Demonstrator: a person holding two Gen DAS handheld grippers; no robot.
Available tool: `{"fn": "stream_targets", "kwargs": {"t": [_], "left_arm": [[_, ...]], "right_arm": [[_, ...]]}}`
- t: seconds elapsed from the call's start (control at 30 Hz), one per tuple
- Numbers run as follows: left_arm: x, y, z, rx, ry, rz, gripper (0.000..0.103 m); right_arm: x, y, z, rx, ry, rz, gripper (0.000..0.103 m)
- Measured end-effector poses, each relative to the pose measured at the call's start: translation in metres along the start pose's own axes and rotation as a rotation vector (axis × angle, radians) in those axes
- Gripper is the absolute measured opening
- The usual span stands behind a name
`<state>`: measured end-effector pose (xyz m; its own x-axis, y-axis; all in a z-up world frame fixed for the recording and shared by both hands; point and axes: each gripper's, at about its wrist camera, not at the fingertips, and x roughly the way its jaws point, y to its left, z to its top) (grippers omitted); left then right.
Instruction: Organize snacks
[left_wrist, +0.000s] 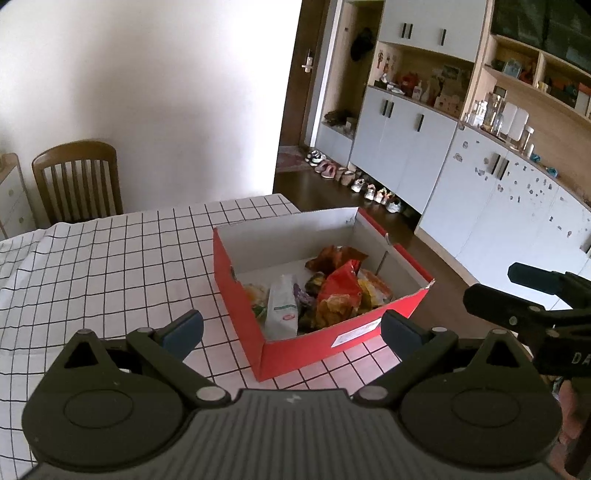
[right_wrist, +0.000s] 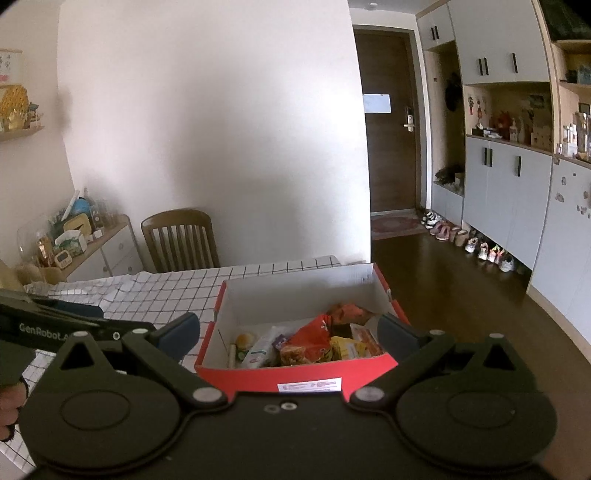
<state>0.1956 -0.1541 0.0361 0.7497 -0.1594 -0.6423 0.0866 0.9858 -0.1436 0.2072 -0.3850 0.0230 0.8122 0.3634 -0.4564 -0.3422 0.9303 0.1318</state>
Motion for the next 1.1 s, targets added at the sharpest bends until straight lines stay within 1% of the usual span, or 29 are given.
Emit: {"fn": "stream_targets", "kwargs": {"t": [0.5,0.8,0.93,1.1], "left_arm": [[0.003,0.000,0.005,0.004,0.000,-0.006,0.103],[0.003,-0.001,0.007,-0.015,0.000,0.001,0.103],[0.000,-0.003,0.011,-0.015,0.004,0.013,0.103],[0.000,-0.004,0.015,-0.032,0.024,0.009,0.103]], "right_arm": [[0.012,-0.001,-0.001,0.022,0.017,-0.008,0.103],[0.010,0.002,0.002,0.001,0.015,-0.007,0.103],[0.009,0.003,0.005,-0.003,0.011,-0.009,0.103],[0.007,0.005,0.009,-0.007,0.020,-0.014,0.103]]}}
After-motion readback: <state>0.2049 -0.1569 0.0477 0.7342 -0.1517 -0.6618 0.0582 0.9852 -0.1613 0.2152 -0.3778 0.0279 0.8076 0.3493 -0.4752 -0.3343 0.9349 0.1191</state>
